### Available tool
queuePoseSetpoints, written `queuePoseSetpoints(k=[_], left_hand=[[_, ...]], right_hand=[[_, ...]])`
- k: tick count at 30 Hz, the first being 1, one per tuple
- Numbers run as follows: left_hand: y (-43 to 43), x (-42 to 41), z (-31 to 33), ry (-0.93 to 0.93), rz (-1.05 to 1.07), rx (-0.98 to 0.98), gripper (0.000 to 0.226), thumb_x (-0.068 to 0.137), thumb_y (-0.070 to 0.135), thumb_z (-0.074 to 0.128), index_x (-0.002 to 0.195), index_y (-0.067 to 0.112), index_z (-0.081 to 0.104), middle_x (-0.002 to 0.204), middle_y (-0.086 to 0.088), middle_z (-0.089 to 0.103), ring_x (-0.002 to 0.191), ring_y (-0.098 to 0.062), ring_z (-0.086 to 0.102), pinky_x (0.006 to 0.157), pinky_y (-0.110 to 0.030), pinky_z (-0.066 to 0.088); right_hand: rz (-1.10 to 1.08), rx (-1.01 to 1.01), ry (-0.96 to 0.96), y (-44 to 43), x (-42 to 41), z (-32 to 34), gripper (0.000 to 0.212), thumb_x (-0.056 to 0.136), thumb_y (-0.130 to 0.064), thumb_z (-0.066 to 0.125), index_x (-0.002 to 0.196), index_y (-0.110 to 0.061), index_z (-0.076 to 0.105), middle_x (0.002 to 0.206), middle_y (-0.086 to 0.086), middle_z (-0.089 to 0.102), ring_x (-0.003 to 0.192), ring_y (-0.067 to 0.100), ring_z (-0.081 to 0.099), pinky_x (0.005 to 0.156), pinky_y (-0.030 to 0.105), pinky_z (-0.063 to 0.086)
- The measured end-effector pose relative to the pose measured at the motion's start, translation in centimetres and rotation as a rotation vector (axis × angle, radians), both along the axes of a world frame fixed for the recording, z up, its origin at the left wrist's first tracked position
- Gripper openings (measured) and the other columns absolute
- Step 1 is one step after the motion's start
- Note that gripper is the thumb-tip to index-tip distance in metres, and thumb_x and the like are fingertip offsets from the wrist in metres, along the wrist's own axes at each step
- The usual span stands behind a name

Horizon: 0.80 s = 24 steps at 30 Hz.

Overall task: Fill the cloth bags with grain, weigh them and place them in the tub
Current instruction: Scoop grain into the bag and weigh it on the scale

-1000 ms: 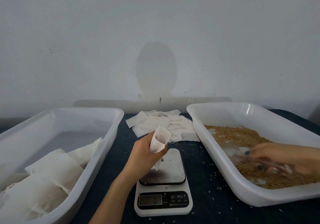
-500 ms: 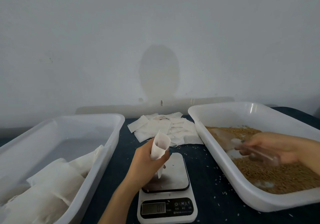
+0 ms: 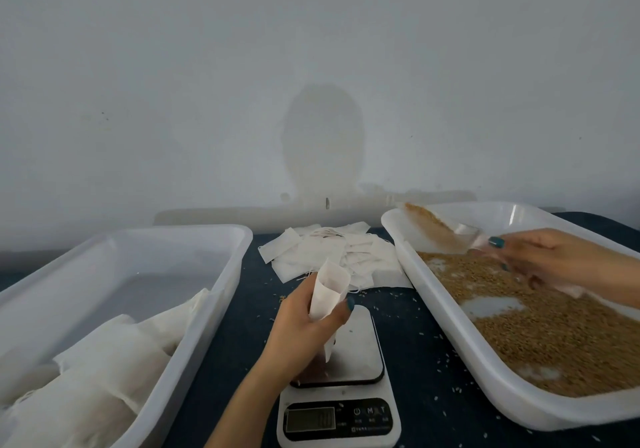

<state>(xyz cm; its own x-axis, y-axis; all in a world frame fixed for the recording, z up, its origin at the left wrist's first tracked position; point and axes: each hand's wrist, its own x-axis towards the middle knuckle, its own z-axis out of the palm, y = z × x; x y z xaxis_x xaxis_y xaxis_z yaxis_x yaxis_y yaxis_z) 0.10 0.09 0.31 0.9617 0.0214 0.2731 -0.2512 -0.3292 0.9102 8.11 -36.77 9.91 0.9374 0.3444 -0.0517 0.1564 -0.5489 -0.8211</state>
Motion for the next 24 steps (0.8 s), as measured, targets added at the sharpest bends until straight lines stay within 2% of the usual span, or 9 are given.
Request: queuePoseSetpoints(k=[1,3,6,8,10,14,17,20,24], left_hand=[[0.0,0.0,0.0,-0.003,0.002,-0.009,0.021,0.088,0.036,0.07,0.104,0.037,0.057,0.091,0.01,0.069,0.085,-0.014,0.066,0.065,-0.02,0.051],[0.1,0.0,0.0,-0.004,0.004,-0.014,0.019,0.088,0.034,0.07,0.102,0.038,0.058,0.087,0.012,0.068,0.083,-0.011,0.067,0.063,-0.018,0.051],[0.5,0.0,0.1,-0.014,0.002,-0.036,0.015,0.087,0.028,0.071,0.096,0.032,0.059,0.081,0.009,0.068,0.071,-0.003,0.064,0.062,-0.018,0.053],[1.0,0.0,0.3,-0.02,-0.008,-0.067,0.012,0.088,0.024,0.072,0.093,0.024,0.061,0.078,0.0,0.067,0.064,-0.003,0.061,0.06,-0.019,0.054],[1.5,0.0,0.5,-0.009,-0.016,-0.09,0.013,0.088,0.022,0.073,0.092,0.022,0.061,0.077,-0.003,0.066,0.06,-0.003,0.061,0.058,-0.018,0.053],[2.4,0.1,0.4,0.019,-0.026,-0.061,0.03,0.075,0.04,0.074,0.094,0.021,0.06,0.08,-0.007,0.063,0.063,-0.004,0.06,0.06,-0.02,0.055],[2.7,0.3,0.0,0.016,-0.013,0.005,0.023,0.074,0.045,0.073,0.092,0.046,0.059,0.089,0.009,0.067,0.076,-0.002,0.064,0.066,-0.017,0.055],[2.7,0.5,-0.3,-0.011,0.027,0.117,0.037,0.082,0.035,0.075,0.091,0.063,0.052,0.094,0.029,0.064,0.087,0.008,0.061,0.064,-0.006,0.049],[2.8,0.6,-0.5,-0.011,0.054,0.165,0.028,0.077,0.045,0.074,0.095,0.051,0.053,0.097,0.034,0.061,0.092,0.011,0.059,0.06,-0.006,0.047]], right_hand=[[0.023,-0.157,-0.054,1.7,-1.2,-0.6,0.056,0.071,-0.058,0.062,0.114,-0.023,0.072,0.067,0.002,0.066,0.052,0.012,0.054,0.047,0.022,0.045],[0.114,-0.223,-0.177,3.4,-2.0,0.7,0.047,0.075,-0.054,0.057,0.114,-0.033,0.068,0.074,0.001,0.07,0.055,0.013,0.055,0.05,0.024,0.045],[0.193,-0.193,-0.199,5.3,-2.5,1.1,0.044,0.076,-0.054,0.056,0.111,-0.03,0.066,0.084,-0.003,0.074,0.063,0.009,0.064,0.058,0.019,0.05],[0.207,-0.106,-0.216,7.0,-1.7,0.9,0.043,0.08,-0.047,0.057,0.114,-0.023,0.067,0.095,-0.003,0.076,0.084,0.008,0.071,0.077,0.02,0.056],[0.247,-0.065,-0.269,8.3,-1.0,0.9,0.043,0.081,-0.049,0.057,0.116,-0.025,0.068,0.107,-0.006,0.075,0.1,0.009,0.071,0.09,0.023,0.053],[0.247,-0.121,-0.372,9.2,-0.6,1.5,0.04,0.077,-0.058,0.056,0.114,-0.044,0.067,0.112,-0.022,0.071,0.104,-0.003,0.066,0.087,0.015,0.049],[0.251,-0.225,-0.418,9.0,-0.6,2.4,0.038,0.078,-0.059,0.055,0.113,-0.048,0.065,0.113,-0.028,0.068,0.106,-0.007,0.063,0.097,0.027,0.046],[0.276,-0.342,-0.487,8.8,-0.5,3.3,0.041,0.077,-0.061,0.052,0.113,-0.048,0.065,0.11,-0.027,0.069,0.104,-0.004,0.064,0.098,0.037,0.05],[0.349,-0.464,-0.595,9.5,-0.6,4.9,0.036,0.073,-0.068,0.047,0.107,-0.062,0.057,0.097,-0.04,0.064,0.092,-0.008,0.061,0.081,0.031,0.05]])
